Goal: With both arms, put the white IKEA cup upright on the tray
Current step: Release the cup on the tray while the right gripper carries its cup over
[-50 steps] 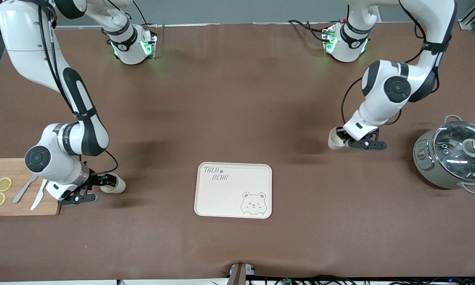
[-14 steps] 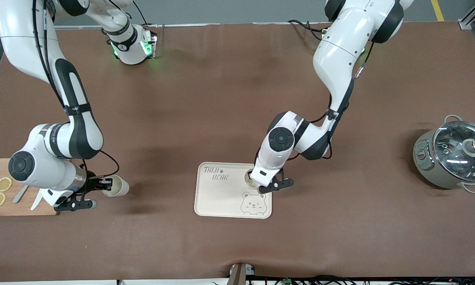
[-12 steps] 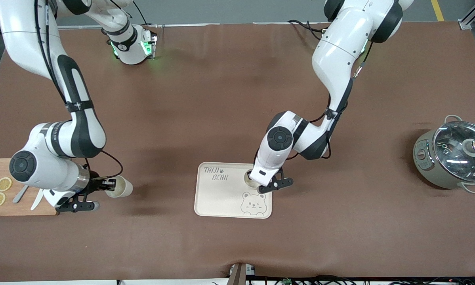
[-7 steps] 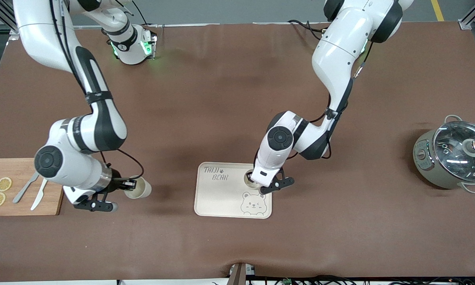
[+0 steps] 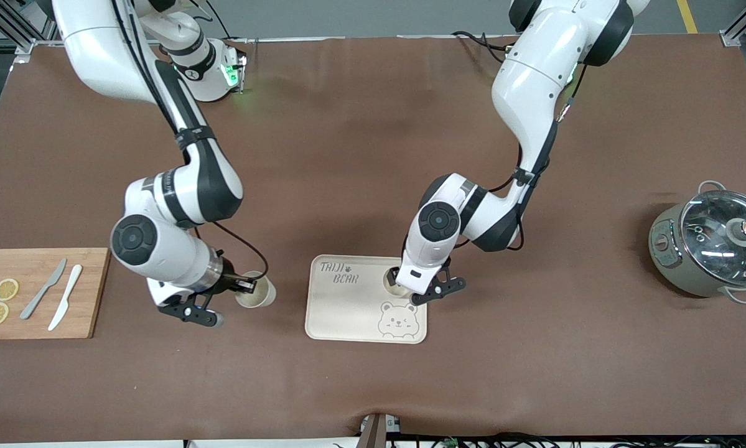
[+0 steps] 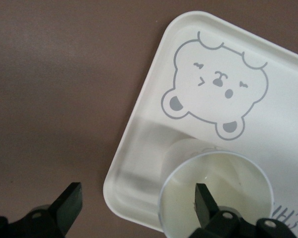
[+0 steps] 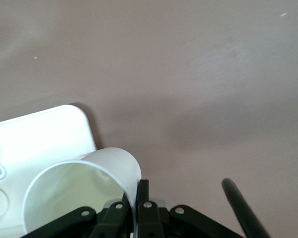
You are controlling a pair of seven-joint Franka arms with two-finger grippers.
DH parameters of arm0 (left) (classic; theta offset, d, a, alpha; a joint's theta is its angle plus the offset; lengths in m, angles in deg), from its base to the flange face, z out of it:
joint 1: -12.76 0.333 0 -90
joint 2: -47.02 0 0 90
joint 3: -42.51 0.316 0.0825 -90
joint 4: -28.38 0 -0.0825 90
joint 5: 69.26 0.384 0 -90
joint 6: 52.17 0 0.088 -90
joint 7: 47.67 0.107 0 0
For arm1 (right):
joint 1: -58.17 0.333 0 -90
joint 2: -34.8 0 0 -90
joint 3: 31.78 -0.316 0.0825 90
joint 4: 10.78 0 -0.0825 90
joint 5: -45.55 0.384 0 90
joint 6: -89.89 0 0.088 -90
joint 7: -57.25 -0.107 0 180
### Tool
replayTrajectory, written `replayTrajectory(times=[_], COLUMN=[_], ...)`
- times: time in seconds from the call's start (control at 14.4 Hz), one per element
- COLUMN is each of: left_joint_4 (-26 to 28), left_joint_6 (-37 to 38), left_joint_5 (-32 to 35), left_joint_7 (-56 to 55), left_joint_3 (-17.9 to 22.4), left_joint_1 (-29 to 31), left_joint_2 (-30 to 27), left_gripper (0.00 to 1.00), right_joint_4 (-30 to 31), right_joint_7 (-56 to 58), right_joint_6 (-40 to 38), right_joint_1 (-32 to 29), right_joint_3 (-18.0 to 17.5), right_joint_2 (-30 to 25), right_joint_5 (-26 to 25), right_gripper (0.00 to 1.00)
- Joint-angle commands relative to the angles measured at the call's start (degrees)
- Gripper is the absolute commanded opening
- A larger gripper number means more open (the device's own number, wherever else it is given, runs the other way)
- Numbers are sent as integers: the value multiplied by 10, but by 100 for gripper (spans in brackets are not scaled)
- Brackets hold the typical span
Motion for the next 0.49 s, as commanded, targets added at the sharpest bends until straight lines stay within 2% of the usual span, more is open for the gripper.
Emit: replayTrajectory(times=[0.0, 0.21, 0.42], left_joint_4=[-5, -5, -2], left_joint_6=[78, 143, 213], left_joint_5=[-9, -46, -59], left_joint_7=[2, 35, 94], left_joint_3=[1, 1, 1], left_joint_1=[-1, 13, 51], left_joint_2=[-42, -86, -131], left_gripper=[100, 100, 100], right_joint_4=[-25, -26, -39], right_joint_7=[-48, -99, -130], right_joint_6=[23, 86, 99], right_joint_1=[17, 52, 72], right_joint_3=[4, 4, 4], right_joint_2=[32, 59, 83], right_joint_5=[19, 23, 22], right_gripper=[0, 0, 0])
